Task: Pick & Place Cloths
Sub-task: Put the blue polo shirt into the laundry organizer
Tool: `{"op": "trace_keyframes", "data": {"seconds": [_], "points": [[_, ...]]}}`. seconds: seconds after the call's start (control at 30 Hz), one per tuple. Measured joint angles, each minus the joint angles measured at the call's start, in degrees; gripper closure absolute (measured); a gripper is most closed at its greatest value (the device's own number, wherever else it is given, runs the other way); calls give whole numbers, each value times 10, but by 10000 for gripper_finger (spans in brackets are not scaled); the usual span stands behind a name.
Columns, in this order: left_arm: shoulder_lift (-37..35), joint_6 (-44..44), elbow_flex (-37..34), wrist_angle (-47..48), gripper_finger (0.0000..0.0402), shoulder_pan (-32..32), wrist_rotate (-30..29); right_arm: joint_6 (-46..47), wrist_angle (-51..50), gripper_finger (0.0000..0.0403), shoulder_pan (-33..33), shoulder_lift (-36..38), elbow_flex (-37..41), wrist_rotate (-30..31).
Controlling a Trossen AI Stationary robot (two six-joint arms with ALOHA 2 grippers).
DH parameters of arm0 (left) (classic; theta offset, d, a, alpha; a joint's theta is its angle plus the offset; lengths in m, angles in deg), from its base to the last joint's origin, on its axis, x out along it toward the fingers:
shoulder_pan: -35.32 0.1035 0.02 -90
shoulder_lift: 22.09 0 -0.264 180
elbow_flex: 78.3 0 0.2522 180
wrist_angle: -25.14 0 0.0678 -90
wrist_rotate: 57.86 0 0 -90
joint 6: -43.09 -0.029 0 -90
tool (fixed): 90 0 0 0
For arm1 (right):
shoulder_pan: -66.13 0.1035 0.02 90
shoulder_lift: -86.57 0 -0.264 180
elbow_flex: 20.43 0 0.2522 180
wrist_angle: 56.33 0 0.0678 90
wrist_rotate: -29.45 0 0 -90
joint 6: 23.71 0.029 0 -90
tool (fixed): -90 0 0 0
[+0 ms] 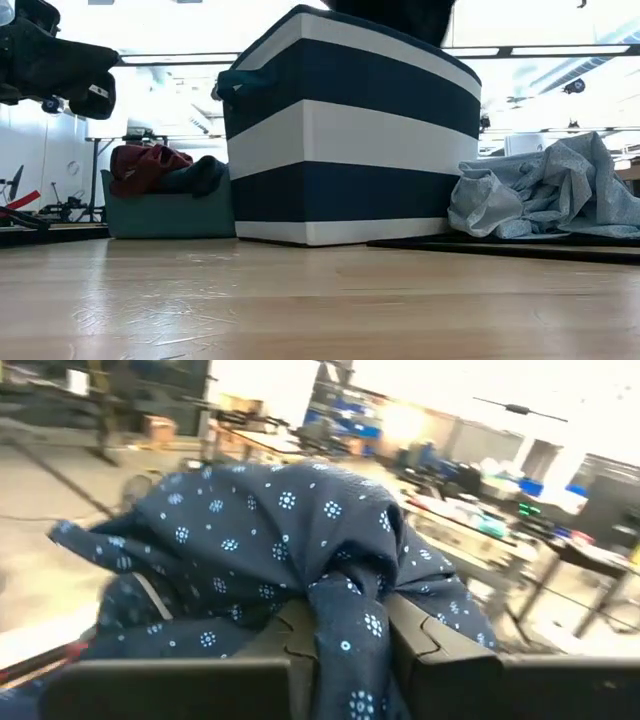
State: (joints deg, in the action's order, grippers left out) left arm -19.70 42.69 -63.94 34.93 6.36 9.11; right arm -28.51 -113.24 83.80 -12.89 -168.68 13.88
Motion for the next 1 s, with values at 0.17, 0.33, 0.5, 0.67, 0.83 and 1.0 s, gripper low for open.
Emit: {"op": "trace_keyframes", "data": {"seconds": [0.17,0.33,0.5,0.67,0.83,1.0], "points": [[0,0,0,0,376,0,0,23,-6,340,-53,-1,0,-32],[0,0,0,0,376,0,0,86,-62,347,-102,-18,0,-111],[0,0,0,0,376,0,0,168,-159,349,-144,-31,1,-162],[0,0,0,0,376,0,0,235,-227,317,-172,-38,2,-224],[0,0,0,0,376,0,0,271,-258,278,-183,-40,3,-268],[0,0,0,0,376,0,0,275,-264,239,-183,-45,6,-306]]}}
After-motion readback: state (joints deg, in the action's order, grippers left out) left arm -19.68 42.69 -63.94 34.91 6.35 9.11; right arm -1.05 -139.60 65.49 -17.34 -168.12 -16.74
